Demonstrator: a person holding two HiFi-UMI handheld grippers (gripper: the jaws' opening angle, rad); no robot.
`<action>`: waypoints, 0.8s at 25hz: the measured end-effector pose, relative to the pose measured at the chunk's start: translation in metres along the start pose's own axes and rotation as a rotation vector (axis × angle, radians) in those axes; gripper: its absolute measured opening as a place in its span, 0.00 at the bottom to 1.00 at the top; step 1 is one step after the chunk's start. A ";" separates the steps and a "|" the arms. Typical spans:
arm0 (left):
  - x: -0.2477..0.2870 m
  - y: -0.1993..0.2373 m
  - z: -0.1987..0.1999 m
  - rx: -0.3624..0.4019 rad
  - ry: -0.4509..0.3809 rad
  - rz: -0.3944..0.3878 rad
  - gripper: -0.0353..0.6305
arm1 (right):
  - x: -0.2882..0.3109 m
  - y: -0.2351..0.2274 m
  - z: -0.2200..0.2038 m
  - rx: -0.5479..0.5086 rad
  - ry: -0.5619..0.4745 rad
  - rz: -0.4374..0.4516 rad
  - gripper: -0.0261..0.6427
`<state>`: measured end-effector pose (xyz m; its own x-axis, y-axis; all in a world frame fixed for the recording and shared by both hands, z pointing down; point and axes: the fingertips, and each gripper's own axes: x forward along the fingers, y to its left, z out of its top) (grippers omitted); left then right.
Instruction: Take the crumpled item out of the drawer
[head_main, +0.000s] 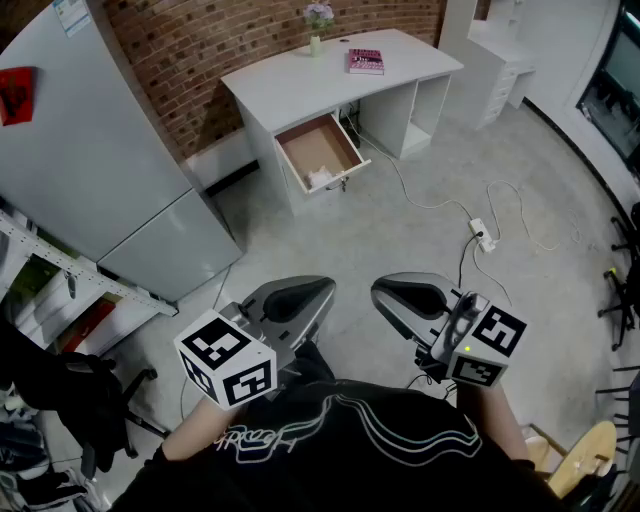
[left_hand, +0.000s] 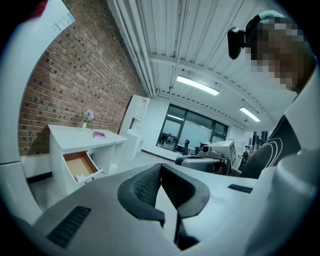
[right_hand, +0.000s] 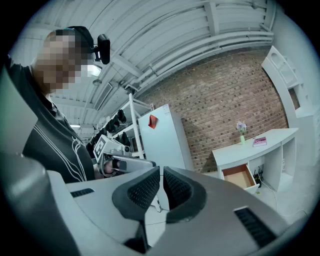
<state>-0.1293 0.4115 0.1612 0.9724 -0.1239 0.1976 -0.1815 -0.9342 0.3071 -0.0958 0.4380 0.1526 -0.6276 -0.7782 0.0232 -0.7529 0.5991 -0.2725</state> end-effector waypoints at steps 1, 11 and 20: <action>0.001 -0.002 0.000 0.002 -0.001 -0.002 0.09 | -0.003 0.001 0.001 -0.006 0.000 -0.002 0.12; 0.022 -0.008 0.005 0.013 0.012 -0.027 0.09 | -0.023 -0.017 0.008 0.001 -0.008 -0.044 0.12; 0.057 0.048 -0.001 -0.036 0.037 -0.032 0.09 | 0.002 -0.079 -0.010 0.003 0.053 -0.080 0.12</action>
<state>-0.0824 0.3602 0.1879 0.9718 -0.0809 0.2216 -0.1561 -0.9249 0.3466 -0.0397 0.3908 0.1841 -0.5748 -0.8127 0.0956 -0.8006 0.5344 -0.2709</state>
